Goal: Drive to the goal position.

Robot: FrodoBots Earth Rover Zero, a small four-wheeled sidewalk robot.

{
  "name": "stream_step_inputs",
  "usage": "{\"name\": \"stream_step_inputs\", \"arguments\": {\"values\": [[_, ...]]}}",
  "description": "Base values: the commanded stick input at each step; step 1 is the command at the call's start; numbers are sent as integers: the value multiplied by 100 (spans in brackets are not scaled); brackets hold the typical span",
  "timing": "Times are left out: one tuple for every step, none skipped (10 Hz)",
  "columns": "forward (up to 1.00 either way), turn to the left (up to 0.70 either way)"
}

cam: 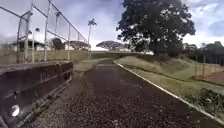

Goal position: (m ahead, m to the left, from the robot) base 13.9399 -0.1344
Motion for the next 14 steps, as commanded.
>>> {"name": "stream_step_inputs", "arguments": {"values": [[50, 0], [50, 0], [50, 0], [50, 0], [50, 0], [50, 0], [50, 0], [50, 0], [50, 0], [50, 0], [50, 0], [50, 0], [50, 0], [50, 0]]}}
